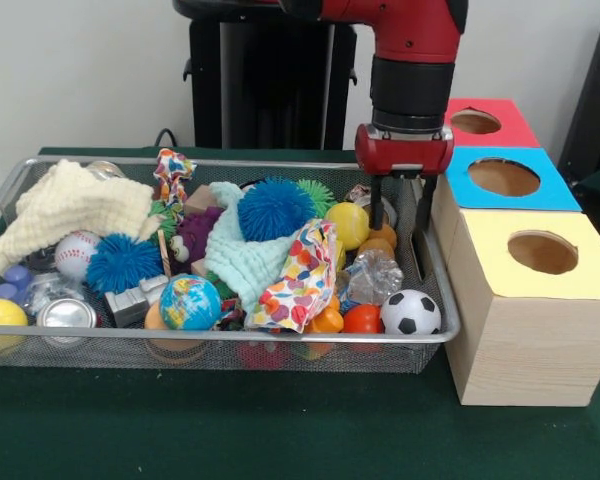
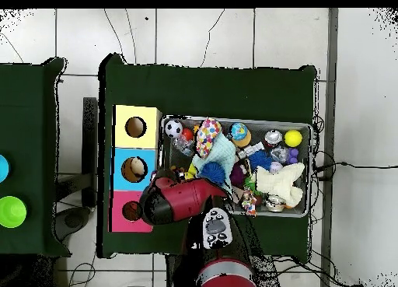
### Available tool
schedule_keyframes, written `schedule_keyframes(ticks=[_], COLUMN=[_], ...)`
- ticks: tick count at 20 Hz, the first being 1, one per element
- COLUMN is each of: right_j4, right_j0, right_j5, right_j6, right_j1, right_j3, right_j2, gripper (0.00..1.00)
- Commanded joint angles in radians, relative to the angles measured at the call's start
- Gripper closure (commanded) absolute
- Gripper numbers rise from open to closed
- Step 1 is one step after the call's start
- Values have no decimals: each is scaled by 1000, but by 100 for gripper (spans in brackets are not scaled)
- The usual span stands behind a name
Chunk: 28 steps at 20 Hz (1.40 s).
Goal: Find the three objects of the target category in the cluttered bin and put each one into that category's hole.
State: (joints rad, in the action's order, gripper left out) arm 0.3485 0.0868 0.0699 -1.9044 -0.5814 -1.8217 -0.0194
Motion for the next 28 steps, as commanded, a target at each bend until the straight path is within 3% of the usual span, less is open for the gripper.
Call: schedule_keyframes(ticks=[1, 10, 19, 28], right_j4=[3, -10, -10, -21], right_j0=[15, 4, 22, -23], right_j5=[-38, -84, 100, 75], right_j6=[-121, -108, -22, -66], right_j1=[221, 309, 335, 330], right_j3=[35, 101, 153, 153], right_j2=[-4, 23, -23, 3], gripper=[0, 0, 0, 0])
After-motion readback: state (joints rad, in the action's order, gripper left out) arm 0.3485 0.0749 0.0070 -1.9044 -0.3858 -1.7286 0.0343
